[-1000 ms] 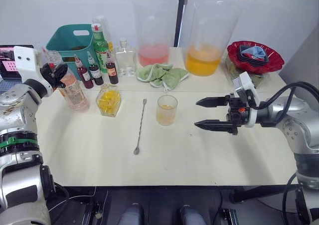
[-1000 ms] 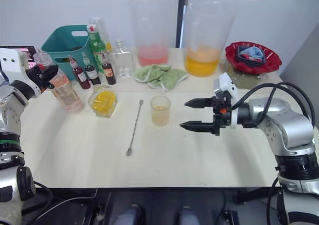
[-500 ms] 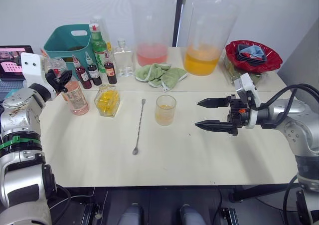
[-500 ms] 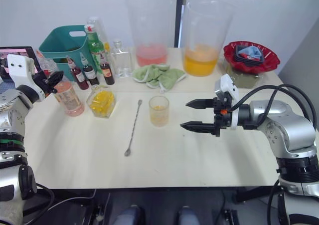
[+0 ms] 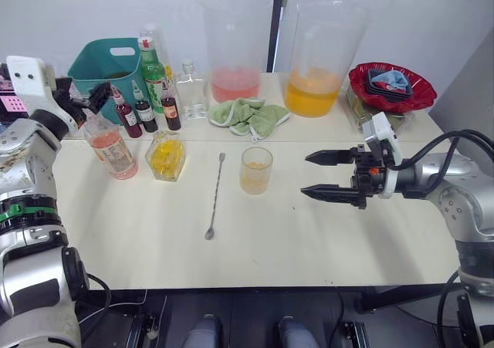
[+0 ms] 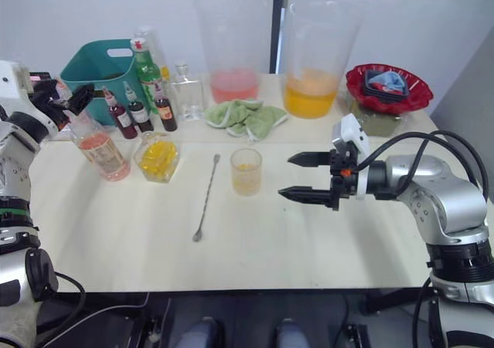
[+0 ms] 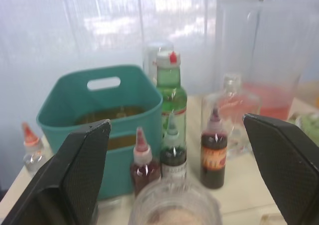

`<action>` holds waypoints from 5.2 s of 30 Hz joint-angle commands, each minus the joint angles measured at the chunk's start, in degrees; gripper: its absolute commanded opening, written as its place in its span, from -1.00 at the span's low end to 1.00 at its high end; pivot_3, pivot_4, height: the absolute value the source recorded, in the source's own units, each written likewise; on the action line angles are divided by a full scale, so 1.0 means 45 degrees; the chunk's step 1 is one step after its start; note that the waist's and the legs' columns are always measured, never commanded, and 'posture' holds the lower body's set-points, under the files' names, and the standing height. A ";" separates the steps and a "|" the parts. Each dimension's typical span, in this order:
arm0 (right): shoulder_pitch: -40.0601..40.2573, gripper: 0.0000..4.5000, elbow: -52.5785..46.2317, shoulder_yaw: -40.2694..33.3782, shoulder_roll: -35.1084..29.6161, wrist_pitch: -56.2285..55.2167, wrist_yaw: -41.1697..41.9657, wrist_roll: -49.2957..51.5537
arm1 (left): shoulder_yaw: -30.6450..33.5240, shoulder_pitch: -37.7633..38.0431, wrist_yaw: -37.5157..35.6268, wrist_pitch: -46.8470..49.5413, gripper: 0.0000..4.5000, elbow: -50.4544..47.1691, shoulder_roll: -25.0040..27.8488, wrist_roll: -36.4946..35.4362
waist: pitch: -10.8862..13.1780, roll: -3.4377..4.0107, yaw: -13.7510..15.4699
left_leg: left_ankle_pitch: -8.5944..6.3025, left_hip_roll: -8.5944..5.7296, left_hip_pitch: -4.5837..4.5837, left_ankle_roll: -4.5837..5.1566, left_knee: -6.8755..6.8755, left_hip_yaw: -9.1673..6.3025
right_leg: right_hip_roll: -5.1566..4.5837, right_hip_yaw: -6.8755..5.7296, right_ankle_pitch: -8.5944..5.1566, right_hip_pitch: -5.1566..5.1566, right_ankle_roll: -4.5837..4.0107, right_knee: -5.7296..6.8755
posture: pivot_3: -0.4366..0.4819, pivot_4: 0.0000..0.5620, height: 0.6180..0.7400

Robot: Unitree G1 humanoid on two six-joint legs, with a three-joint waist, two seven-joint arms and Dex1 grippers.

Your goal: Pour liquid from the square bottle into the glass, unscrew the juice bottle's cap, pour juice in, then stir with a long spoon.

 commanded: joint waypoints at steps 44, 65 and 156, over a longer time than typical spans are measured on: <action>0.7270 1.00 0.3898 -0.4503 0.0849 -0.7745 -0.1179 -0.2086 | 0.2433 1.4637 -0.3893 -0.0207 0.99 -1.0014 -0.2117 -0.3058 | -0.0020 0.0031 0.0153 | 0.0002 0.0041 0.0268 -0.0008 -0.0089 0.0059 | 0.0003 0.0035 -0.0004 0.0281 -0.0007 -0.0254 | -0.05 -0.47 1.00; 0.4966 1.00 -0.0239 -0.2144 -0.0259 -0.4032 0.0877 0.0033 | -0.4611 1.0646 0.5872 0.6045 0.99 -1.4789 -0.5947 -0.0014 | -0.0029 0.0043 0.0243 | -0.0006 0.0019 0.0252 0.0000 -0.0084 0.0033 | 0.0000 0.0035 -0.0001 0.0277 0.0001 -0.0246 | -0.05 -0.47 1.00; 0.5849 1.00 -0.0610 -0.0982 0.0982 -0.5464 -0.1148 -0.1969 | -0.3472 0.9685 -0.0479 0.8399 -0.98 -1.3186 -0.0199 -0.0319 | -0.0040 0.0062 0.0023 | -0.0006 0.0027 0.0250 -0.0002 -0.0115 0.0024 | 0.0003 0.0028 -0.0005 0.0263 -0.0001 -0.0257 | -0.05 -0.47 1.00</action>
